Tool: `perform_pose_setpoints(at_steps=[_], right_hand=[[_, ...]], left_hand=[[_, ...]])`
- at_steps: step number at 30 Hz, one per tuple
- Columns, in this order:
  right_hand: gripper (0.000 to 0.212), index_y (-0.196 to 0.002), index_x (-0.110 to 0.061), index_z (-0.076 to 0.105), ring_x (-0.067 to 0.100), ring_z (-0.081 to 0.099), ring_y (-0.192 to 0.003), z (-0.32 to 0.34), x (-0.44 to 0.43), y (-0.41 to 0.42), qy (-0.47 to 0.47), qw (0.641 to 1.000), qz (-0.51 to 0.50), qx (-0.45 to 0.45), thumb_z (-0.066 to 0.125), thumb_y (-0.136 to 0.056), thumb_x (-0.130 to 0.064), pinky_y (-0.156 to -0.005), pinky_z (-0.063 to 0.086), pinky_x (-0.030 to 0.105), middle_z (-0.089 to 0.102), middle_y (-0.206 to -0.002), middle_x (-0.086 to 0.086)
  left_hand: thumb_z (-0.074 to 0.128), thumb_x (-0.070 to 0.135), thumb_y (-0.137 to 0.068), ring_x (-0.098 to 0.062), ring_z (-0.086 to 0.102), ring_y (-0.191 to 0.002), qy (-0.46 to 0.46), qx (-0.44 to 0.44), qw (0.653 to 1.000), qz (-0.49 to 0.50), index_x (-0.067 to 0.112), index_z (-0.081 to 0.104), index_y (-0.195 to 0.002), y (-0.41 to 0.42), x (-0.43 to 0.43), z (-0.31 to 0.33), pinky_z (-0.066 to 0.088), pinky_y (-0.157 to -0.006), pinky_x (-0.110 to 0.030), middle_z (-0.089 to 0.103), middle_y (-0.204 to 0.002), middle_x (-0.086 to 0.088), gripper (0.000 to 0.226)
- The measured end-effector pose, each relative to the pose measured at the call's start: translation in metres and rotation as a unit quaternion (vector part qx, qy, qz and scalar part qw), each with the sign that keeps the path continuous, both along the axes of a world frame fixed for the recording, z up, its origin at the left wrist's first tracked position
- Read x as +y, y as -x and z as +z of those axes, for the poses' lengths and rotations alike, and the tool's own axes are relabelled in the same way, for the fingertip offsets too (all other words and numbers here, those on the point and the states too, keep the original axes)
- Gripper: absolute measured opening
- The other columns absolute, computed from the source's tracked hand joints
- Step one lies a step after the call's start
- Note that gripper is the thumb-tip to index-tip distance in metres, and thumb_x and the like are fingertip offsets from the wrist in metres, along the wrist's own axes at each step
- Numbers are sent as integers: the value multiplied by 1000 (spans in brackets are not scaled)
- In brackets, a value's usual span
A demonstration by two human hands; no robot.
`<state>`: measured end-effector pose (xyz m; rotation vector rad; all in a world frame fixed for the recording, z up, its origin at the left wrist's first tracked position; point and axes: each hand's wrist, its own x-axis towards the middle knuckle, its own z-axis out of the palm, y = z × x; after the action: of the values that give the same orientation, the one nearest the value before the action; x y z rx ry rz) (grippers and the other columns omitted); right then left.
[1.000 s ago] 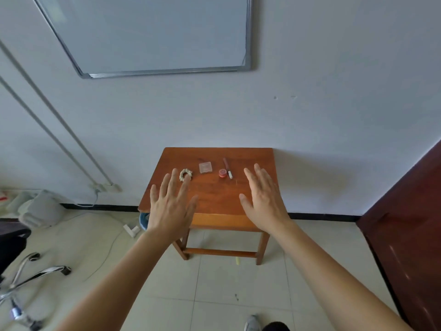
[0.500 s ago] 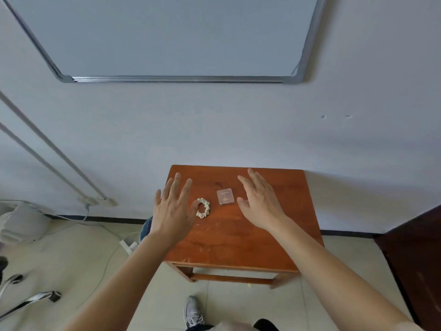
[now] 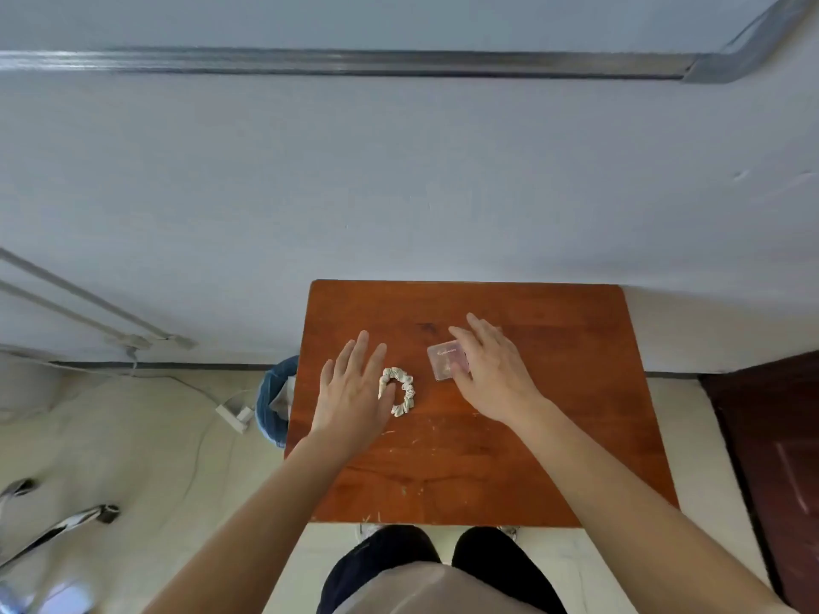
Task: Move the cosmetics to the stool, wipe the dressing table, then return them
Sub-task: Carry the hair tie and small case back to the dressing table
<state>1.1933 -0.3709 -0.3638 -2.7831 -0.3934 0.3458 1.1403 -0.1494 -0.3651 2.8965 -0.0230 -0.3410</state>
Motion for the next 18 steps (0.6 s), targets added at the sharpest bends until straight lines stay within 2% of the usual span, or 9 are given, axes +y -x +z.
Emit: perform_pose_setpoints(at_steps=[3, 5, 8, 10, 13, 15, 18], right_hand=[[57, -155, -23, 21, 26, 14, -152, -30, 2, -9, 5, 999, 32, 10, 43, -104, -32, -121, 10, 40, 13, -165, 9], [62, -157, -21, 9, 29, 7, -152, -51, 2, -6, 14, 997, 72, 30, 42, -104, -24, -123, 15, 45, 4, -166, 12], [63, -157, -17, 12, 34, 0, -152, -73, -1, 11, 34, 991, 123, 28, 44, -102, -18, -121, 20, 51, 0, -165, 16], [59, -155, -15, 24, 36, 9, -150, -81, -2, 20, 28, 992, 122, 12, 48, -101, -17, -116, 29, 51, 10, -163, 18], [48, -143, -17, 44, 34, 31, -139, -85, -2, 22, 5, 994, 106, -2, 57, -96, -18, -102, 43, 49, 26, -159, 13], [44, -137, -20, 48, 33, 40, -126, -85, -3, 18, 2, 994, 106, -3, 60, -95, -21, -96, 45, 48, 29, -158, 9], [45, -137, -21, 45, 32, 47, -114, -82, -4, 11, 10, 994, 112, -9, 62, -95, -28, -91, 47, 44, 38, -147, 9]], left_hand=[[38, 52, -99, -24, 8, -151, 22, 39, 999, 13, 30, 20, -152, 6, -14, -32, 14, -119, -48, 7, -164, -1, 61], [40, 51, -98, -26, 7, -151, 30, 76, 997, 12, 32, 17, -153, 16, -23, -53, 15, -119, -50, 6, -164, -1, 62], [39, 51, -98, -26, 4, -151, -10, 74, 997, 7, 33, 22, -152, 32, -33, -75, 12, -119, -52, 6, -164, -3, 60], [44, 48, -98, -28, 15, -149, -6, 52, 998, 28, 30, 36, -148, 33, -38, -80, 18, -116, -54, 19, -162, -5, 54], [59, 36, -94, -32, 37, -140, 7, 7, 998, 59, 26, 61, -129, 28, -41, -79, 35, -106, -56, 43, -151, -7, 36], [65, 25, -91, -34, 47, -132, 15, -17, 997, 75, 21, 70, -115, 24, -42, -77, 40, -99, -56, 53, -143, -8, 24], [63, 15, -92, -35, 48, -130, 54, -12, 993, 102, 11, 71, -108, 21, -42, -73, 42, -101, -55, 56, -139, -10, 18]])
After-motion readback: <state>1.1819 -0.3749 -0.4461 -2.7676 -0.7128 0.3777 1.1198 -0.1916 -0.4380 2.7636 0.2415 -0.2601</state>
